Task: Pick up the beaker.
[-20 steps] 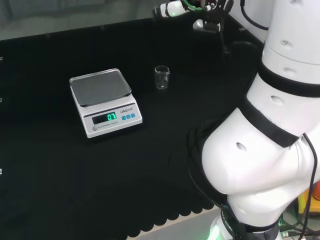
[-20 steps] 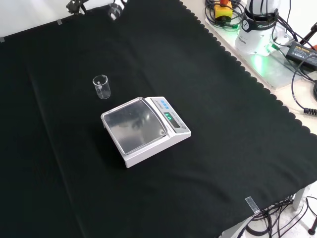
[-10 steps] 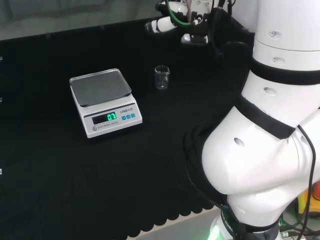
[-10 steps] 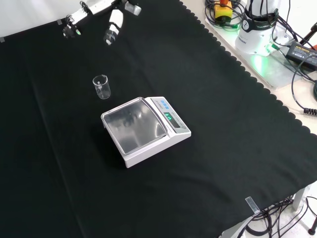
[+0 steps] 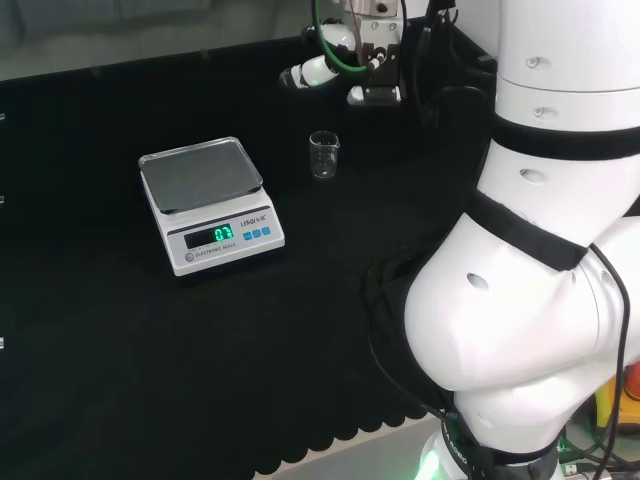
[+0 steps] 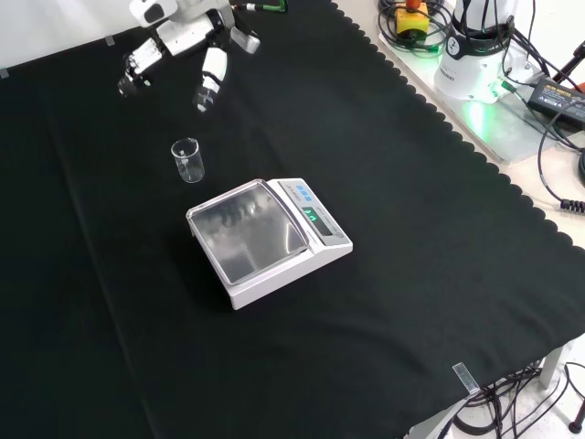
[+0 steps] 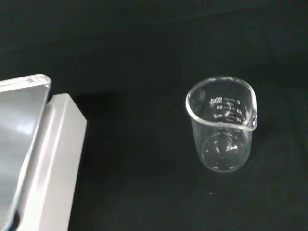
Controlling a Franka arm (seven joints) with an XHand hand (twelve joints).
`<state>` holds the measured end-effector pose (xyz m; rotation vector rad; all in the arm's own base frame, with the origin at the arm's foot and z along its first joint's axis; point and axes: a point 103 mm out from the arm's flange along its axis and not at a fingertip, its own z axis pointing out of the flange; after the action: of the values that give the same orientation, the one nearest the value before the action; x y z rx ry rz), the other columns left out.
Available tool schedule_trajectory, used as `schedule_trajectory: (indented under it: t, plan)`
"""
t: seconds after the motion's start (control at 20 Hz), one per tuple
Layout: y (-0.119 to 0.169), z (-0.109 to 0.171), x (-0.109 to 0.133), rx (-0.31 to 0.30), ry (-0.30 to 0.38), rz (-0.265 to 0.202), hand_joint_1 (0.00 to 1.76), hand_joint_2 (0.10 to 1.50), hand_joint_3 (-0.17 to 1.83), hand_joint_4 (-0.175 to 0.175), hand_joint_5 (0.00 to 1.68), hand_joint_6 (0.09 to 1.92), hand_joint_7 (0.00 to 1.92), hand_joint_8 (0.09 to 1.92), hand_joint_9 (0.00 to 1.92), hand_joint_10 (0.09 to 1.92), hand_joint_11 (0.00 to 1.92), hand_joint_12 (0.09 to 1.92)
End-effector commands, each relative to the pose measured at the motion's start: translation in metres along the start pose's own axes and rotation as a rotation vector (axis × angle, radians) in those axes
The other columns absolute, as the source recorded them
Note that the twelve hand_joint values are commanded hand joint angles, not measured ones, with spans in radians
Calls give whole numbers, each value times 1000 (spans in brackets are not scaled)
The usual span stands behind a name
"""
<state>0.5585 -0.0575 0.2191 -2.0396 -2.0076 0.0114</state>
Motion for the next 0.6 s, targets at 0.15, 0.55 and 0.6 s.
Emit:
schedule_trajectory:
  t: [0.15,0.55,0.6]
  plan:
    - [13,28,2,24,-25,42,417,841,141,-62,224,87,0,783,10,957,216,1461]
    - [24,56,-5,69,-25,80,423,837,136,-65,245,87,0,784,18,961,225,1456]
    - [25,59,-6,74,-24,84,424,837,135,-65,248,87,0,784,19,961,228,1455]
